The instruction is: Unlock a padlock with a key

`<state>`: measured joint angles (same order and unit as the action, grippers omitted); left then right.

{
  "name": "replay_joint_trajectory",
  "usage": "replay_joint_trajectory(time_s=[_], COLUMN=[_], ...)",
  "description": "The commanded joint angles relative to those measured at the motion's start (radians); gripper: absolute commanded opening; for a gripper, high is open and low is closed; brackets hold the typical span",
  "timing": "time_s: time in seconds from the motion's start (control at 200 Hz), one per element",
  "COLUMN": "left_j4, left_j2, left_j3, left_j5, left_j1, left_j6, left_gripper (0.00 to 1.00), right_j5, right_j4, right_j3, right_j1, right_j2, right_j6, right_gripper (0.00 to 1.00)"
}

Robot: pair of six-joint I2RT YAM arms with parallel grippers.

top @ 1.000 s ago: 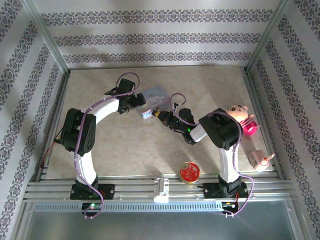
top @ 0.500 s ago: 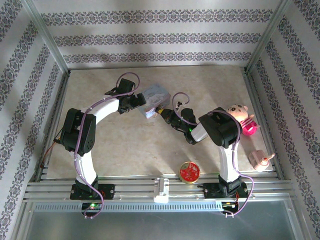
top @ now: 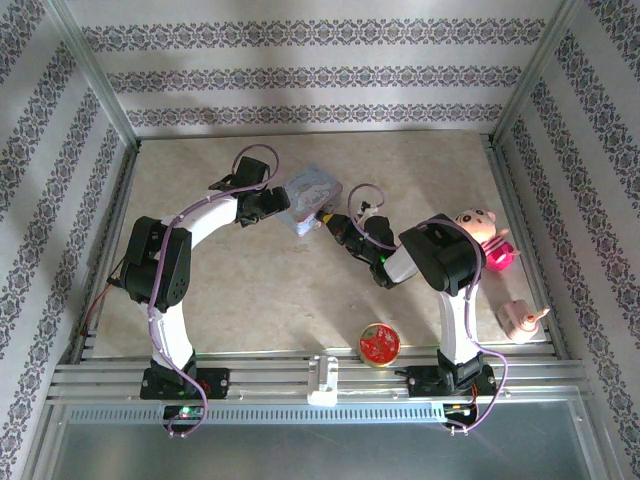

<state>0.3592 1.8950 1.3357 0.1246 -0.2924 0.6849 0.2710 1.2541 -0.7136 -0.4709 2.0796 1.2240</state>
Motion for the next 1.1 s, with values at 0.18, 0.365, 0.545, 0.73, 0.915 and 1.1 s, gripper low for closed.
replay_joint_trajectory(time_s=[0.18,0.365,0.545,0.73,0.915,1.1], left_j4=[0.136,0.136,0.132,0.137,0.153,0.144], left_j2=[0.037,0.036,0.032,0.021,-0.047,-0.174], left_j3=[-0.053,-0.056,-0.057,-0.052,-0.041,-0.023], left_j5=[-0.056,-0.054,-0.05,-0.047,-0.035,-0.052], left_j1=[0.038,0.043,0.046,0.047,0.048,0.044], left_j6=[-0.022,-0.024,-0.025,-0.028,-0.025,-0.011], left_gripper=[0.88,0.87,0.87,0.87,0.91,0.99], right_j5=[-0.107,-0.208,-0.362,-0.386,-0.391,-0.38], right_j4=[0.132,0.133,0.133,0.131,0.131,0.131], right_j3=[-0.049,-0.008,0.092,0.137,0.183,0.228], right_j1=[0.028,0.026,0.019,-0.024,-0.071,-0.098], right_j2=[-0.022,-0.075,-0.094,-0.109,-0.13,-0.166], right_j6=[0.01,0.032,0.197,0.215,0.233,0.225], right_gripper=[0.0,0.0,0.0,0.0,0.0,0.0])
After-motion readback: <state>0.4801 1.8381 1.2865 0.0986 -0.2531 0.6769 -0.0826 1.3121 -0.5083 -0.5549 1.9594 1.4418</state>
